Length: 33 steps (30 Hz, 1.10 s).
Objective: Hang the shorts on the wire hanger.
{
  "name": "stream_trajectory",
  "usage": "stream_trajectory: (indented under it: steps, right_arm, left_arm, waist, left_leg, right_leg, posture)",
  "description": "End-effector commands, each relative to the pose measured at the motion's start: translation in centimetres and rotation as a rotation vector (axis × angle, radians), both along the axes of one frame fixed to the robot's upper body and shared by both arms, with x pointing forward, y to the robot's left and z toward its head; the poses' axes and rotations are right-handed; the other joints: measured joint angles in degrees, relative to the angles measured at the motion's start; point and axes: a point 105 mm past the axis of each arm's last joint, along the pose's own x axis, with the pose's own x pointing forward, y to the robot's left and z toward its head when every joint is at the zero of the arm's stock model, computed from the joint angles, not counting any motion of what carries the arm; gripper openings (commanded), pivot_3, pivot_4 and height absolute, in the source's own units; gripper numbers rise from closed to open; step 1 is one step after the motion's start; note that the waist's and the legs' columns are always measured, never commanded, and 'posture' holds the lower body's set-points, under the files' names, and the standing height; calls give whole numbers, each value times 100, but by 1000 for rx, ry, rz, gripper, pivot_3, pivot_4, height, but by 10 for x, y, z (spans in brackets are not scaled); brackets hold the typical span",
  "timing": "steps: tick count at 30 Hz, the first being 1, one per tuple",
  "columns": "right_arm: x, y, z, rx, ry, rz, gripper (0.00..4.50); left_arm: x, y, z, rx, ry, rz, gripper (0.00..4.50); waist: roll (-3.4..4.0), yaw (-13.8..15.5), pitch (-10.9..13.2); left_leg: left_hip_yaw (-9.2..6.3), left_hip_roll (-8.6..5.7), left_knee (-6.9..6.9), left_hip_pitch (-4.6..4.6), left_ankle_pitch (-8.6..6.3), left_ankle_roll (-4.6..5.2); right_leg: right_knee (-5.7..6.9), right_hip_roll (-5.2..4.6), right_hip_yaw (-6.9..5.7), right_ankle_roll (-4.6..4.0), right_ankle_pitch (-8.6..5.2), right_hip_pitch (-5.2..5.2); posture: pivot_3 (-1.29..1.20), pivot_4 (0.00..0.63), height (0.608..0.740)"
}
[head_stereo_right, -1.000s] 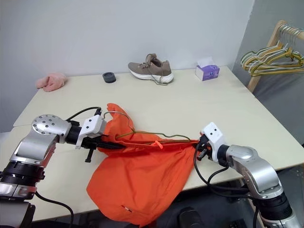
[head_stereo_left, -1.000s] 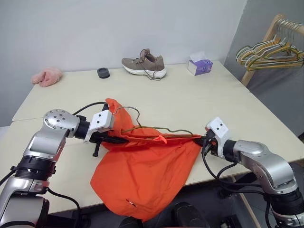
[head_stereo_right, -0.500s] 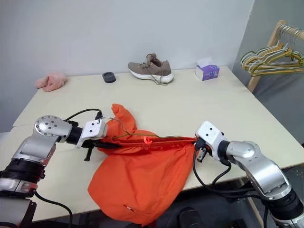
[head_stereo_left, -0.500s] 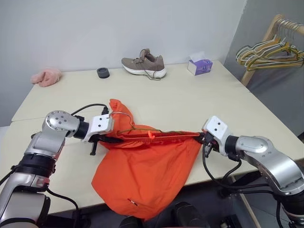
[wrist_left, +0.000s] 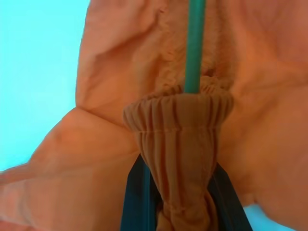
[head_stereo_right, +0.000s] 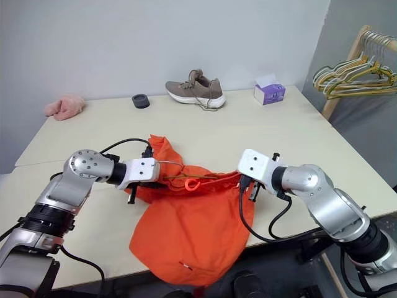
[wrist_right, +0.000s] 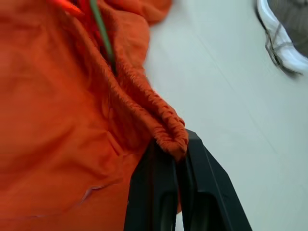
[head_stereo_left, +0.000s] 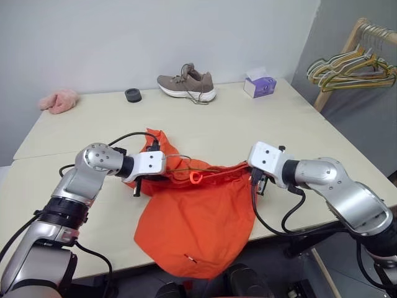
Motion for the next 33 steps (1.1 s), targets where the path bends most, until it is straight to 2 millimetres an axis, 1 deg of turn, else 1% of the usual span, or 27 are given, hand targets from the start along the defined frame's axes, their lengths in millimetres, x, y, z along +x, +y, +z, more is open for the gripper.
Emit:
stream_trajectory:
  steps: [1, 3, 7, 10, 13, 16, 19, 23, 26, 32, 33]
  right_arm:
    - [-7, 21, 16, -14, -83, 105, 21]
    - [-11, 26, 17, -11, -72, 128, 21]
    - [-15, 29, 19, -2, -59, 152, 1079]
    - [-19, 21, 17, -10, -31, 145, 2162]
    - [-20, 5, 14, -33, -4, 104, 3243]
    - [-19, -9, 8, -67, 16, 51, 4222]
    - [-15, -18, -1, -99, 22, 19, 4222]
    - [-11, -17, -10, -121, 19, 21, 4222]
    - [-1, -7, -25, -170, 6, 63, 4222]
    - [11, 10, -38, -199, 36, 133, 4222]
    - [14, 13, -40, -200, 43, 138, 4222]
  left_arm:
    - [7, -12, 11, 4, -74, -7, 0]
    - [9, -13, 12, 8, -90, 4, 0]
    - [12, -14, 12, -1, -106, 27, 0]
    - [12, -14, 11, -1, -107, 29, 0]
    - [11, -13, 9, -1, -106, 30, 0]
    - [9, -13, 7, -2, -101, 27, 0]
    - [7, -13, 4, -5, -88, 19, 0]
    - [5, -15, 3, -6, -82, 13, 0]
    - [4, -15, 0, -2, -78, 4, 0]
    - [3, -17, -2, -2, -71, -8, 0]
    - [2, -17, -2, -2, -69, -11, 0]
  waist:
    - [0, 0, 0]
    - [0, 0, 0]
    - [0, 0, 0]
    - [0, -1, 0]
    - [0, 14, 0]
    - [0, 7, 0]
    - [0, -4, 0]
    - [0, -15, 0]
    - [0, -18, 0]
    - [-1, -20, 0]
    - [-1, -22, -1]
  left_leg:
    - [-1, 0, 0, -1, 0, 0]
    - [-2, 0, 0, -2, 0, 0]
    - [-7, 0, 0, -4, 0, 0]
    - [-8, 1, 0, -3, 0, 0]
    - [-10, -1, 1, -4, 0, 0]
    - [-8, -2, 0, -4, 0, 0]
    - [-9, 1, 0, -3, 0, 0]
    - [-7, 3, -2, -3, -1, 0]
    - [-7, 2, -2, -2, 0, 0]
    - [-1, -2, -1, -3, 0, 0]
    - [-2, -2, -1, -2, -1, 0]
  right_leg:
    - [0, 0, 0, 0, 0, 0]
    - [-1, 0, 0, 0, 0, -2]
    - [0, -2, 0, -1, 1, -1]
    - [0, -4, -2, -1, 1, -1]
    - [-2, -6, -4, -1, 1, 0]
    - [-5, -9, -4, -1, 1, 1]
    - [-6, -9, -3, -1, 1, 2]
    - [-5, -7, -2, -1, 0, 0]
    - [-7, -7, -2, -1, 0, 2]
    - [-7, -5, -5, -4, 3, 0]
    - [-7, -5, -5, -4, 3, 1]
  posture:
    - [-258, 43, 740]
    - [-258, 43, 740]
    - [-258, 43, 740]
    - [-259, 43, 740]
    - [-258, 45, 740]
    - [-260, 46, 740]
    - [-263, 47, 740]
    - [-263, 47, 740]
    - [-263, 42, 740]
    - [-262, 40, 740]
    - [-262, 32, 740]
